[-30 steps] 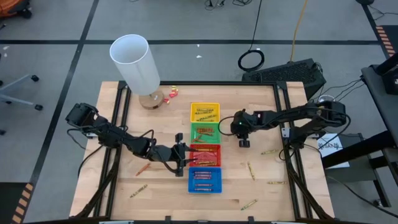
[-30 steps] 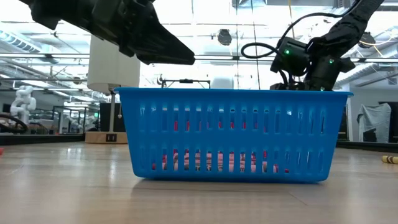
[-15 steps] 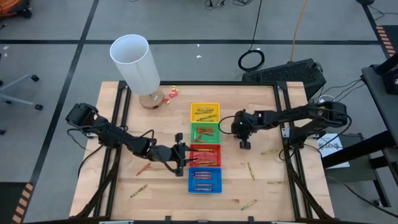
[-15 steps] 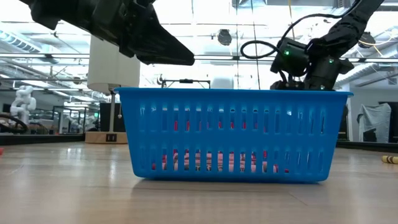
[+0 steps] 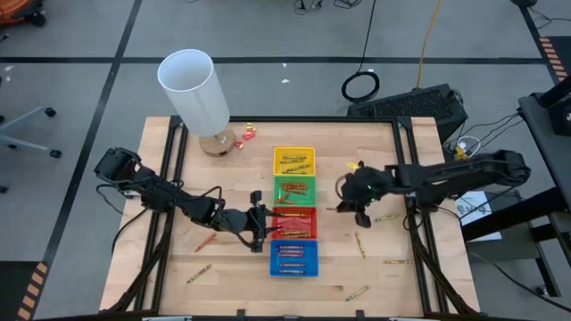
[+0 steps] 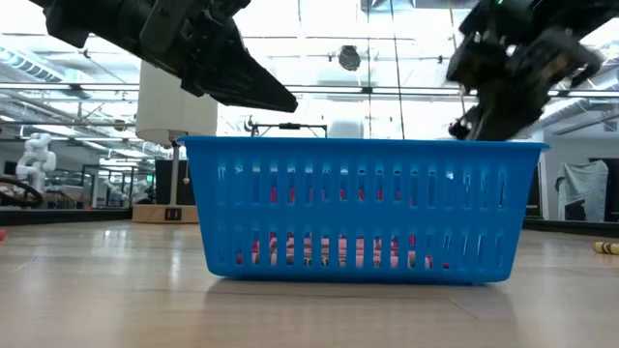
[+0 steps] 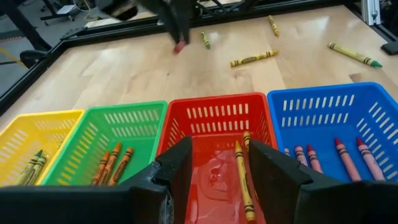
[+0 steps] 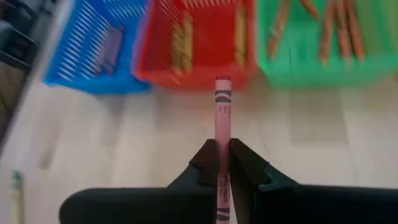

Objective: Sort crayons
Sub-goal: Put the red crayon into the blue bin

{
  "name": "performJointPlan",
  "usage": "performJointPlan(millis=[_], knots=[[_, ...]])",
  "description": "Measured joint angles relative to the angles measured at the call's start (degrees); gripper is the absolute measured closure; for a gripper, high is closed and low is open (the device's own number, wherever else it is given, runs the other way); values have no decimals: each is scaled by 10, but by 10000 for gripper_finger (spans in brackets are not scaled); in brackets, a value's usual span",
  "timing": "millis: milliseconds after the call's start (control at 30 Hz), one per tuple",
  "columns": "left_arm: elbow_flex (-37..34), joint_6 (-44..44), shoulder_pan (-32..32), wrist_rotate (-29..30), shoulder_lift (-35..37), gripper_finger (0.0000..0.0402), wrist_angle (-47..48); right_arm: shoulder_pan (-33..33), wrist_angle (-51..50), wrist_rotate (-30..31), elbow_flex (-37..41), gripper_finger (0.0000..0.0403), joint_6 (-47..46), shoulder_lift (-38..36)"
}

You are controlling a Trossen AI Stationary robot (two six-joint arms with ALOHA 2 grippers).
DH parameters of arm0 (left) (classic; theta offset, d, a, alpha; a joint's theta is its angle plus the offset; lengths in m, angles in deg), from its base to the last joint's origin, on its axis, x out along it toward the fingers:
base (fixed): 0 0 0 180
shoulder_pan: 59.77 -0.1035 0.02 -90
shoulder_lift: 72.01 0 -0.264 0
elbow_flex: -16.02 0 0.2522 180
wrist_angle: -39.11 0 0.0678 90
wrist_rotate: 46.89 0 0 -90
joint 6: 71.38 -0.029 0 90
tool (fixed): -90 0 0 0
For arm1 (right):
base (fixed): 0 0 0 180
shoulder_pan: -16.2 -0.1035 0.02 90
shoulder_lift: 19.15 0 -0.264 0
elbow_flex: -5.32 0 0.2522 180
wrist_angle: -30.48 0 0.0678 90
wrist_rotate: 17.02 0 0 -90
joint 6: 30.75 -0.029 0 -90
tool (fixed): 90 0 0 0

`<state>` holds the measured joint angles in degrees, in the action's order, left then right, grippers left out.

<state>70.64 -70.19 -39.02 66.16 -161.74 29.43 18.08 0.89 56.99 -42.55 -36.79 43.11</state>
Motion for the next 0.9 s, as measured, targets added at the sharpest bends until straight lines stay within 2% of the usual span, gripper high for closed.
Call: performJointPlan(millis=[233, 467, 600, 900], knots=[[0, 0, 0, 11, 0, 245, -1, -118, 110, 103, 0, 402, -23, -12], [0, 0, 0, 14, 0, 245, 0, -186, 176, 222, 0, 402, 30, -4], [0, 0, 0, 14, 0, 245, 0, -199, 212, 252, 0, 403, 79, -4], [0, 0, 0, 14, 0, 245, 0, -201, 261, 252, -1, 397, 214, -5]])
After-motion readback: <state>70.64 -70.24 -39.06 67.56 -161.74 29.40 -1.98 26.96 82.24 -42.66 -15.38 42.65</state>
